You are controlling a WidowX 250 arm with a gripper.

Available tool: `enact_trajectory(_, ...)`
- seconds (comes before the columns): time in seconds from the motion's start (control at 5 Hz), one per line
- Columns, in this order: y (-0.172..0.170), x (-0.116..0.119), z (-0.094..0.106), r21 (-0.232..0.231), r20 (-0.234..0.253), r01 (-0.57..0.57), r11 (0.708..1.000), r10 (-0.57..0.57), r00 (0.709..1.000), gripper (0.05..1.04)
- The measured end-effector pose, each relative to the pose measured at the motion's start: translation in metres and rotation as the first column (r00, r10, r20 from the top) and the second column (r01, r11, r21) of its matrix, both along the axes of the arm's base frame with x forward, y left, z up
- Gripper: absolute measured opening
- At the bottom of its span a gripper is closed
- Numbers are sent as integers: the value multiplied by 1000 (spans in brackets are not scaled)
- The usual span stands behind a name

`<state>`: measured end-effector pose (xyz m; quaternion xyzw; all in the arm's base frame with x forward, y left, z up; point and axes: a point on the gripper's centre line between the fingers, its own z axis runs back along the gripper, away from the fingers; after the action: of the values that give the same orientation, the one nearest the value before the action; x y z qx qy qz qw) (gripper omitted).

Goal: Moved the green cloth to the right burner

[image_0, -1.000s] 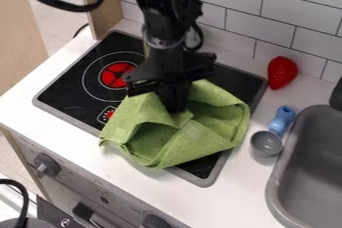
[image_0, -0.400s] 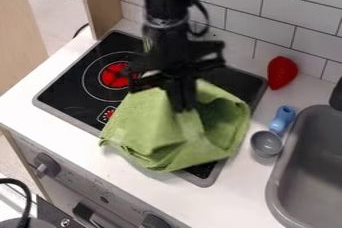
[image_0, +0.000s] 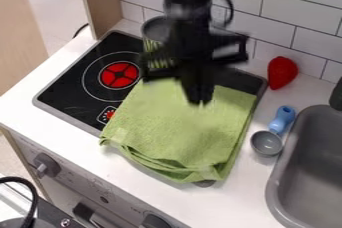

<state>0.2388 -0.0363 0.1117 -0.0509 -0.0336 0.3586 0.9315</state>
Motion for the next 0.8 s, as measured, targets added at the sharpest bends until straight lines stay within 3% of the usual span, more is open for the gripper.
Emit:
enact_trajectory(0.2,15,3,1,50,52,48,998,-51,997,52)
enact_trajectory(0.4,43,-2,-18,116,95,143,983,-155,983,52)
enact_trajectory(0.6,69,-1,-29,173,146,267,948,-293,945,52)
enact_trajectory(0.8,94,2,-40,241,140,313,919,-352,925,52)
